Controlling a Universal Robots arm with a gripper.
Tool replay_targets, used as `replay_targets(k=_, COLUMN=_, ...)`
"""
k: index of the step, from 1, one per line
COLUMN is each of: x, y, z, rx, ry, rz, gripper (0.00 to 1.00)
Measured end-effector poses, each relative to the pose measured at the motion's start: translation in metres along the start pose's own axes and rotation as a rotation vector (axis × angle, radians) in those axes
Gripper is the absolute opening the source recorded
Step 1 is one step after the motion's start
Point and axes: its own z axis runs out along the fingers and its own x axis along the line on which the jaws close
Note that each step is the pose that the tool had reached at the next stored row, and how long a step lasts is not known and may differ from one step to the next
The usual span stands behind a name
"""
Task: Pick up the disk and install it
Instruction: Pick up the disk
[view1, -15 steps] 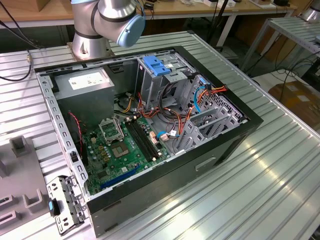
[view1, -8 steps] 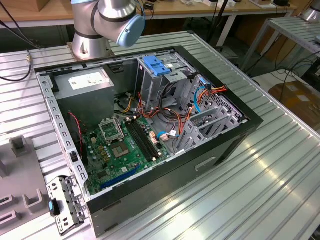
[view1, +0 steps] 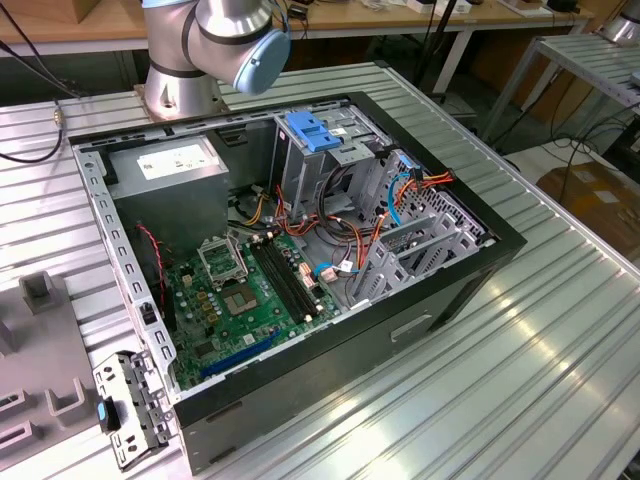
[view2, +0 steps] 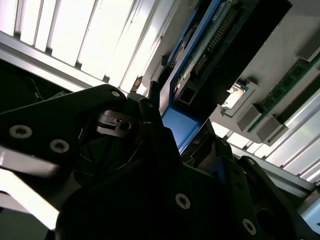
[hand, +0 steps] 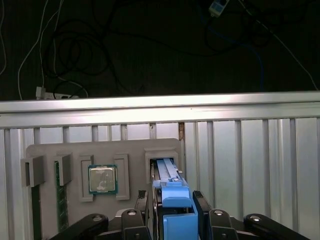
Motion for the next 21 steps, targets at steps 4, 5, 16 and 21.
replay_targets(k=4, x=0.0000, y=0.0000, z=0.0001, rx=0.0000, ry=0.0000, rz=0.000, gripper=0.39)
replay_targets(k=5, x=0.0000, y=0.0000, z=0.0001, rx=0.0000, ry=0.0000, rz=0.000, gripper=0.39)
replay_targets(k=16, x=0.0000, y=0.0000, z=0.0003, rx=0.0000, ry=0.0000, rz=0.000, gripper=0.37)
replay_targets(k=21, x=0.0000, y=0.0000, z=0.0004, rx=0.0000, ry=0.0000, rz=-0.002, gripper=0.37)
